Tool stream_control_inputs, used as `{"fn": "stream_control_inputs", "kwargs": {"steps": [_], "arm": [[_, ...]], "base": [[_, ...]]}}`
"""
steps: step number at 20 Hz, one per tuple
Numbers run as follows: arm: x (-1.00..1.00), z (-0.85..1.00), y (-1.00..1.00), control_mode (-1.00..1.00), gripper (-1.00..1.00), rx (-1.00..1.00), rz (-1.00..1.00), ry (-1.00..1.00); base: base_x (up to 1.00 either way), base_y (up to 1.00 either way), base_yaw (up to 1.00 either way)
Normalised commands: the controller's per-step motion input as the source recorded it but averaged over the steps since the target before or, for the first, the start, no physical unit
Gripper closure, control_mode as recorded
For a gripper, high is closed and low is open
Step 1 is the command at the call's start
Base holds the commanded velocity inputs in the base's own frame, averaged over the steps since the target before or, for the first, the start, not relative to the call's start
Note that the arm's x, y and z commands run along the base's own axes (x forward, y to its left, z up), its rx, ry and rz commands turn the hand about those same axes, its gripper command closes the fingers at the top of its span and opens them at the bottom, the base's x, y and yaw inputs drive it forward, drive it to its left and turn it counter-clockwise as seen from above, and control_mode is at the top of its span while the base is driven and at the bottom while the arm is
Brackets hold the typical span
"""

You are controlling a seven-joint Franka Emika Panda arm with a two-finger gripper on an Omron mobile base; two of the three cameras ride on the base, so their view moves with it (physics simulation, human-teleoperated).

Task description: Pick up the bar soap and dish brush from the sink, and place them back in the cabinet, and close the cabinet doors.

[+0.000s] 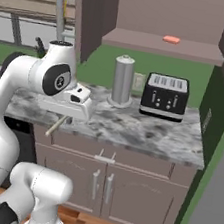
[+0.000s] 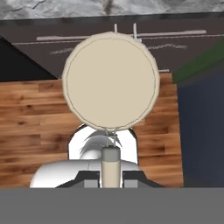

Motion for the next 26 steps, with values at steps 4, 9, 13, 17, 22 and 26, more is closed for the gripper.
{"fn": "stream_control_inputs", "kwargs": {"steps": [4, 9, 13, 17, 22, 26], "arm": [[0.00, 0.00, 0.00, 1.00, 1.00, 0.00, 0.00, 0.00], [0.00, 0.00, 0.00, 1.00, 1.00, 0.00, 0.00, 0.00], [0.00, 0.00, 0.00, 1.00, 1.00, 0.00, 0.00, 0.00], [0.00, 0.00, 0.00, 1.00, 1.00, 0.00, 0.00, 0.00], [0.00, 0.00, 0.00, 1.00, 1.00, 0.00, 0.00, 0.00], [0.00, 0.00, 0.00, 1.00, 1.00, 0.00, 0.00, 0.00]], "base": [[0.00, -0.87, 0.00], [0.29, -0.21, 0.02], [0.44, 0.00, 0.03], [0.42, -0.05, 0.01], [0.22, -0.37, 0.00], [0.09, -0.36, -0.08]]}}
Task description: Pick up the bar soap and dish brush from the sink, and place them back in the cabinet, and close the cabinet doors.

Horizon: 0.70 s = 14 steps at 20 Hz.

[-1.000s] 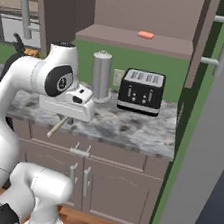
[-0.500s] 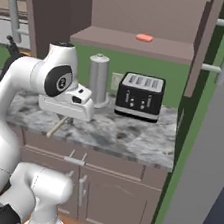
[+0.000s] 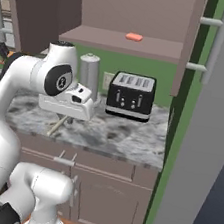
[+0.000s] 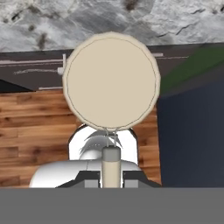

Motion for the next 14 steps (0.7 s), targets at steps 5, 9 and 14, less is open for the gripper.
{"fn": "stream_control_inputs", "kwargs": {"steps": [5, 9, 14], "arm": [[0.00, 0.00, 0.00, 1.00, 1.00, 0.00, 0.00, 0.00], [0.00, 0.00, 0.00, 1.00, 1.00, 0.00, 0.00, 0.00], [0.00, 0.00, 0.00, 1.00, 1.00, 0.00, 0.00, 0.00]], "base": [[0.16, -0.16, -0.13], [0.36, 0.00, -0.16], [0.55, 0.00, -0.12]]}}
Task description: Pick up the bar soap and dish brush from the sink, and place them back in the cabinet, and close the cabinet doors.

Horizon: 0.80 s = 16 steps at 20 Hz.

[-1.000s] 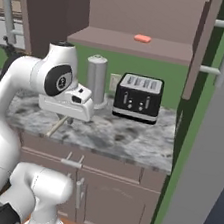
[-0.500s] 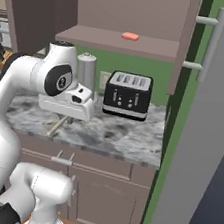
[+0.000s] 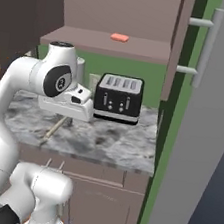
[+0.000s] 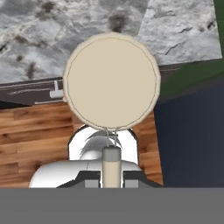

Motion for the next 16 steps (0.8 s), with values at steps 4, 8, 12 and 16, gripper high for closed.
{"fn": "stream_control_inputs", "kwargs": {"steps": [4, 8, 12, 16], "arm": [[0.00, 0.00, 0.00, 1.00, 1.00, 0.00, 0.00, 0.00], [0.00, 0.00, 0.00, 1.00, 1.00, 0.00, 0.00, 0.00], [0.00, 0.00, 0.00, 1.00, 1.00, 0.00, 0.00, 0.00], [0.00, 0.00, 0.00, 1.00, 1.00, 0.00, 0.00, 0.00]], "base": [[0.59, 0.00, -0.05], [0.40, 0.00, -0.01], [0.20, 0.00, 0.01], [0.24, -0.04, 0.07]]}}
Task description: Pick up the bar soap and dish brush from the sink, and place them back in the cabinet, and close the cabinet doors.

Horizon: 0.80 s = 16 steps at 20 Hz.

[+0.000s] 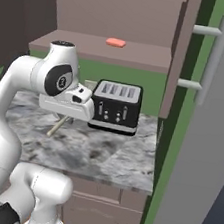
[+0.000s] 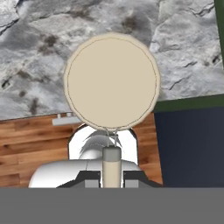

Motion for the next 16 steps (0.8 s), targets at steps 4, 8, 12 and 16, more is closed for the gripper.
{"fn": "stream_control_inputs", "kwargs": {"steps": [4, 8, 12, 16], "arm": [[0.00, 0.00, 0.00, 1.00, 1.00, 0.00, 0.00, 0.00], [0.00, 0.00, 0.00, 1.00, 1.00, 0.00, 0.00, 0.00], [0.00, 0.00, 0.00, 1.00, 1.00, 0.00, 0.00, 0.00], [0.00, 0.00, 0.00, 1.00, 1.00, 0.00, 0.00, 0.00]], "base": [[0.27, -0.12, 0.10], [0.38, -0.16, 0.09], [0.43, -0.23, 0.10], [0.36, -0.26, 0.08]]}}
